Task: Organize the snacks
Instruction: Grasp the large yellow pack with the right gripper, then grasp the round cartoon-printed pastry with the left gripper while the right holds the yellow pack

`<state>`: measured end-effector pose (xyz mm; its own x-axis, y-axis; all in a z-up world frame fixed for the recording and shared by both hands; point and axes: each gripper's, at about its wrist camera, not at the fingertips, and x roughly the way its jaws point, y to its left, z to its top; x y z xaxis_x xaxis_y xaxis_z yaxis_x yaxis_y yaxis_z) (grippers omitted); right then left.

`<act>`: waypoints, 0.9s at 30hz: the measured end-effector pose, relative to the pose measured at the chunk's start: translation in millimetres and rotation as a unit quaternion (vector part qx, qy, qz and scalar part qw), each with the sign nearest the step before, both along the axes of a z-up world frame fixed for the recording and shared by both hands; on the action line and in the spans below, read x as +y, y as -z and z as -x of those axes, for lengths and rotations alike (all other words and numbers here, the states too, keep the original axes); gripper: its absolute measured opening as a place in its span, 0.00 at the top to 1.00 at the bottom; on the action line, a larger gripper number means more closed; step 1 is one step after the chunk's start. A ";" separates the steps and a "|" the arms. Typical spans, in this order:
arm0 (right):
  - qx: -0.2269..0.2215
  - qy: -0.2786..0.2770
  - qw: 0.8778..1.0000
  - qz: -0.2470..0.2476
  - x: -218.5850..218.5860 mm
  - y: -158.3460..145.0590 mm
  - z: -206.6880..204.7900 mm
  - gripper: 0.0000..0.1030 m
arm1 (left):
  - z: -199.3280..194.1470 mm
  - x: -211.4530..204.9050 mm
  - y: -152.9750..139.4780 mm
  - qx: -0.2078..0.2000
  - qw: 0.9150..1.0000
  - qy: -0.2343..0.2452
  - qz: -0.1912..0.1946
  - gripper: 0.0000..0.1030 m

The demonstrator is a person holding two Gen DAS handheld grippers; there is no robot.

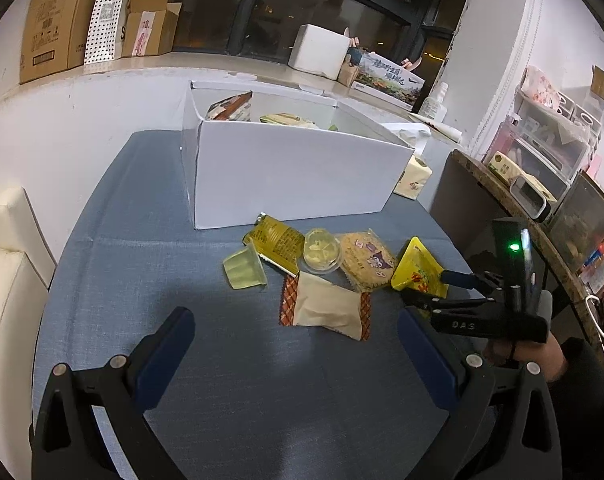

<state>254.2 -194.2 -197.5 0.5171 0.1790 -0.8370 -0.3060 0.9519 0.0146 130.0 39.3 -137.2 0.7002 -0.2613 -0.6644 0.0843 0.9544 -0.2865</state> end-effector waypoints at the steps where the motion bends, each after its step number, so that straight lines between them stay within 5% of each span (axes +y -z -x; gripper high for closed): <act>1: -0.002 -0.007 1.000 -0.007 -0.6 -2.1 1.6 0.25 | -0.3 -0.3 0.8 0.001 1.000 0.000 0.000 0.00; 5: -0.018 -0.028 0.999 -0.003 4.4 -14.9 19.2 0.61 | 0.4 -1.4 1.1 0.000 1.000 0.002 0.001 0.00; 8: -0.022 -0.020 0.999 -0.025 0.1 -22.9 29.8 0.72 | 1.6 -1.8 0.7 -0.002 1.000 0.004 0.001 0.00; 17: -0.067 0.006 0.991 -0.112 -25.6 -77.1 63.8 0.84 | 1.6 1.3 -1.7 -0.006 1.000 -0.002 0.002 0.00; 27: -0.110 0.010 0.981 -0.161 -39.7 -127.4 82.4 0.85 | -3.3 -9.7 -11.1 -0.022 1.000 0.014 -0.016 0.00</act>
